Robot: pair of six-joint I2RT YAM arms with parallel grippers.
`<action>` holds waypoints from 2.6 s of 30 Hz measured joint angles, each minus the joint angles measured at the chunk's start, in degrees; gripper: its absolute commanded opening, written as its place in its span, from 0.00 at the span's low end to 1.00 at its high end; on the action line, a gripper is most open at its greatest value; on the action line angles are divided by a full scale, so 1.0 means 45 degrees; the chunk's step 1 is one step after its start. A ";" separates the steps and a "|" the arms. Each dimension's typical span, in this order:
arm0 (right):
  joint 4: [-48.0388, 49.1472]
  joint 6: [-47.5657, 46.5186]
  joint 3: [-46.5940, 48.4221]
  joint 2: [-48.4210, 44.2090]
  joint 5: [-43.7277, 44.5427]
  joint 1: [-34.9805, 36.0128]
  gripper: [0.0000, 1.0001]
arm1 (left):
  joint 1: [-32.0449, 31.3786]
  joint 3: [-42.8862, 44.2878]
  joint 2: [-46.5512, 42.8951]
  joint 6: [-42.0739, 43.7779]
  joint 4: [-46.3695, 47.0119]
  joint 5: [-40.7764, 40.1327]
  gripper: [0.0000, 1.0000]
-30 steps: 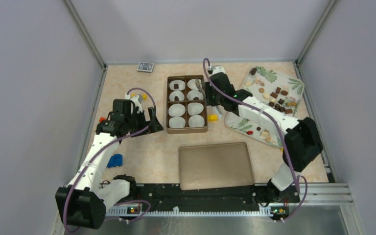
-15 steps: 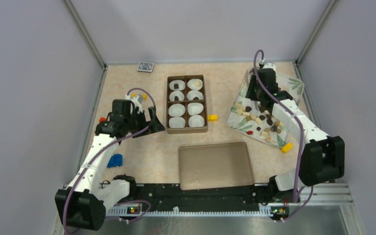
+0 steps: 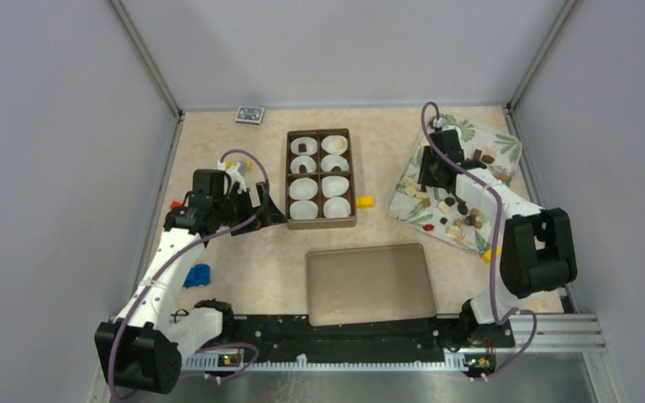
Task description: Pack the chocolate
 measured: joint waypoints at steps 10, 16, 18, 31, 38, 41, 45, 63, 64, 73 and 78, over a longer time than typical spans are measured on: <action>-0.0078 -0.0019 0.0962 0.1127 0.0015 -0.0238 0.39 | 0.0000 0.0151 0.0005 0.0151 -0.0010 -0.0005 0.99; -0.0107 -0.0248 0.1739 0.1914 0.0078 -0.0243 0.40 | 0.0000 0.0155 0.0087 0.0209 -0.0010 -0.0044 0.99; -0.0291 -0.0301 0.2001 0.2161 0.0170 -0.0243 0.40 | 0.0000 0.0155 0.0083 0.0228 -0.0010 -0.0078 0.99; -0.0952 -0.0364 0.3186 0.2803 0.1112 -0.0257 0.39 | 0.0000 0.0155 0.0019 0.0223 -0.0005 -0.0136 0.99; -0.1175 -0.0461 0.3249 0.2861 0.1258 -0.0345 0.40 | 0.0000 0.0044 -0.0063 0.0180 0.0015 -0.0063 0.99; -0.1258 -0.0466 0.3298 0.2871 0.1243 -0.0350 0.41 | 0.0000 0.0029 -0.0063 0.0180 0.0010 -0.0034 0.99; -0.1253 -0.0442 0.3410 0.2924 0.1093 -0.0355 0.41 | 0.0000 0.0024 -0.0092 0.0185 0.0010 -0.0034 0.99; -0.1622 -0.0447 0.4580 0.4347 0.1107 -0.0355 0.26 | 0.0000 -0.0151 -0.0194 0.0189 0.0000 -0.0238 0.99; -0.1666 -0.0442 0.4580 0.4347 0.1132 -0.0355 0.25 | 0.0000 -0.0160 -0.0219 0.0194 0.0000 -0.0257 0.99; -0.2021 -0.0442 0.4580 0.4284 0.1098 -0.0355 0.14 | 0.0000 -0.0175 -0.0282 0.0257 -0.0010 -0.0495 0.99; -0.2331 -0.0432 0.3978 0.3070 0.0563 -0.0355 0.13 | 0.0000 -0.0175 -0.0282 0.0335 -0.0019 -0.0520 0.99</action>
